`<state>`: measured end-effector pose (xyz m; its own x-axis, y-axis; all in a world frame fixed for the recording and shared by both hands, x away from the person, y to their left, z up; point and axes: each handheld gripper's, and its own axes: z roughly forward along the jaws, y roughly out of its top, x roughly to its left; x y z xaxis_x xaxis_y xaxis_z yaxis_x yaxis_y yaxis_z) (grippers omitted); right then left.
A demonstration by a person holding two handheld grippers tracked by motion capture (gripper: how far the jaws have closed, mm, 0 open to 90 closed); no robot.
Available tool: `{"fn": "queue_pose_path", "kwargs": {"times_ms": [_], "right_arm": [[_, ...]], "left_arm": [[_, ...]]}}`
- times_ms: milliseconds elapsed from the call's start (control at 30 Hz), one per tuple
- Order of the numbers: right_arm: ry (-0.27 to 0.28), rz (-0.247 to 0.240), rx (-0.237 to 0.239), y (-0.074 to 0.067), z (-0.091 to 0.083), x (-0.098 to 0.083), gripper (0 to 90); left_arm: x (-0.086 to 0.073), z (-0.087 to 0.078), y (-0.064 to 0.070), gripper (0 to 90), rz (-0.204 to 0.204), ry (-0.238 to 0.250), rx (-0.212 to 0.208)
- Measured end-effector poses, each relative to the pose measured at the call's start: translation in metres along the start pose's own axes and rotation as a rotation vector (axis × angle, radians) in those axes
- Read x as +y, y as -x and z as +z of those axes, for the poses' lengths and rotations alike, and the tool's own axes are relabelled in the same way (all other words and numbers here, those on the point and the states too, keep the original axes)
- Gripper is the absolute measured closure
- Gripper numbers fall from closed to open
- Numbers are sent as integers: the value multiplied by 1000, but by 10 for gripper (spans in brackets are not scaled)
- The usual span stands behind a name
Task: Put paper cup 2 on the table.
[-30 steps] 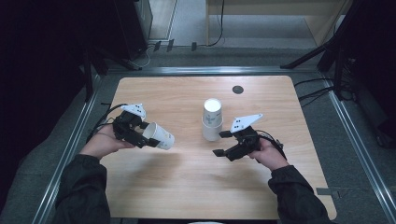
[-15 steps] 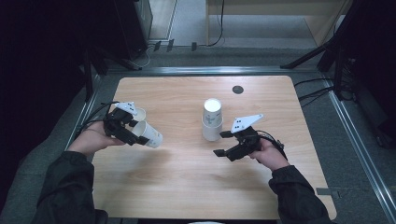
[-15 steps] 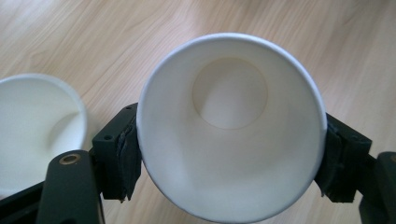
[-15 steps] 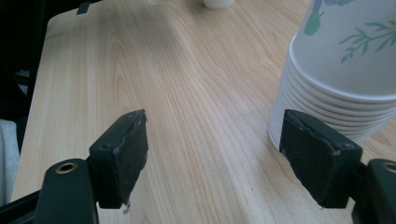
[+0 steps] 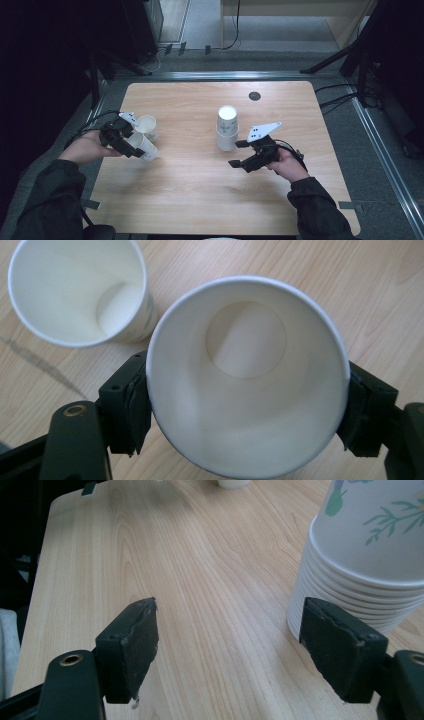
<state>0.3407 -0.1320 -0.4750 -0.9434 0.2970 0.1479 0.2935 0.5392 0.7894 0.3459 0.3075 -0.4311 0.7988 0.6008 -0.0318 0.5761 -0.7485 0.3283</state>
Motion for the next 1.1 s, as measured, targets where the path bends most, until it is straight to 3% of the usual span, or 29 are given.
{"fn": "queue_pose_path", "kwargs": {"times_ms": [200,433,667,1100], "right_arm": [[3,0,0,1,1,0,242],[4,2,0,1,0,0,242],[4,1,4,0,1,0,242],[3,2,3,1,0,0,242]], "left_arm": [[-2,14,-3,223,-7,-61,30],[-2,29,-3,218,-17,-103,38],[1,34,-2,201,-18,-109,60],[-1,38,-2,129,-42,-92,26]]}}
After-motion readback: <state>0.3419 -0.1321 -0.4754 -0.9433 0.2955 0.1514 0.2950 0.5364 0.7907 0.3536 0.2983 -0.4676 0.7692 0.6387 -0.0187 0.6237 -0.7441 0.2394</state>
